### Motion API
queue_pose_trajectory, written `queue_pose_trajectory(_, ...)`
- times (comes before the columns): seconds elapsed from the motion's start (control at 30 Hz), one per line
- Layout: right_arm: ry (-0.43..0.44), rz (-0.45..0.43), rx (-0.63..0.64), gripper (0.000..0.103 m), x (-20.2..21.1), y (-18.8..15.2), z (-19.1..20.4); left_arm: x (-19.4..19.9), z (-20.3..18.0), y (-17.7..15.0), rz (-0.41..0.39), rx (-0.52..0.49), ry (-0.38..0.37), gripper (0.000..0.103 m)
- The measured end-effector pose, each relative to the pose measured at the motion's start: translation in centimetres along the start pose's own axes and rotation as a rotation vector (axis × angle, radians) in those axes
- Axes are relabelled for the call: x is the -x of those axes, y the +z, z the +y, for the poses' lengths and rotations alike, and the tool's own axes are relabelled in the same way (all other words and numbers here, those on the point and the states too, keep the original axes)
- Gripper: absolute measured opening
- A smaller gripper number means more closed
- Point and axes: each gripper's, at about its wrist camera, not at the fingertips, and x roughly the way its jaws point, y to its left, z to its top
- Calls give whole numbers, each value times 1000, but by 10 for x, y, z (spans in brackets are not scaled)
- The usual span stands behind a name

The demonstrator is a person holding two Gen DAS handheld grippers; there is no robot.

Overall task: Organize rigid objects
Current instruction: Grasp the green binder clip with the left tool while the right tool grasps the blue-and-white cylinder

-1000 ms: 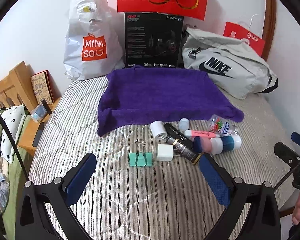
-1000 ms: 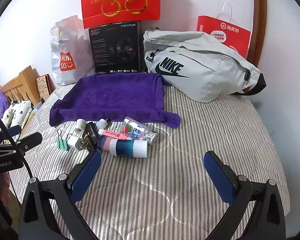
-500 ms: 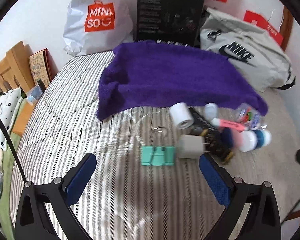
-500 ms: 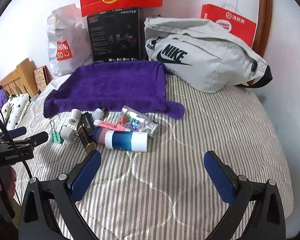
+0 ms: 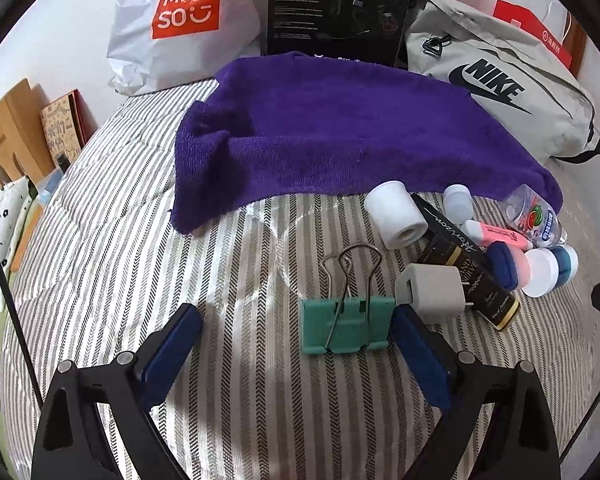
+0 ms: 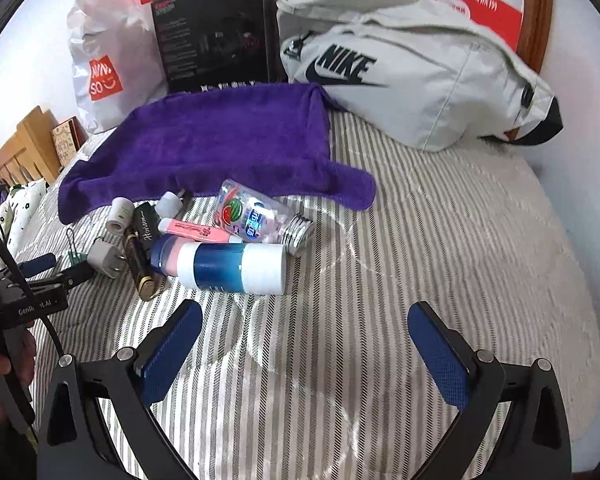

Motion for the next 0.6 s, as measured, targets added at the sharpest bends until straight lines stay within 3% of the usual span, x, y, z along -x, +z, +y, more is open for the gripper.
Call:
queue_pose_trajectory(0.33, 14, 1, -12, 98, -23, 17, 15, 6, -5, -7, -59, -31, 15, 78)
queue_pose_trajectory(0.4, 18, 8, -11, 98, -27, 21, 20, 8, -5, -7, -71, -35, 9, 56)
queue_pose_trajectory(0.43, 19, 10, -7, 98, -29, 21, 22, 9, -5, -8, -76, -36, 3, 51)
queue_pose_trajectory(0.53, 31, 10, 5, 98, -31, 21, 29, 11, -5, -8, -83, -42, -4, 39)
queue_pose_trajectory(0.6, 44, 14, 12, 98, -33, 21, 34, 11, -4, -8, -85, -41, -5, 39)
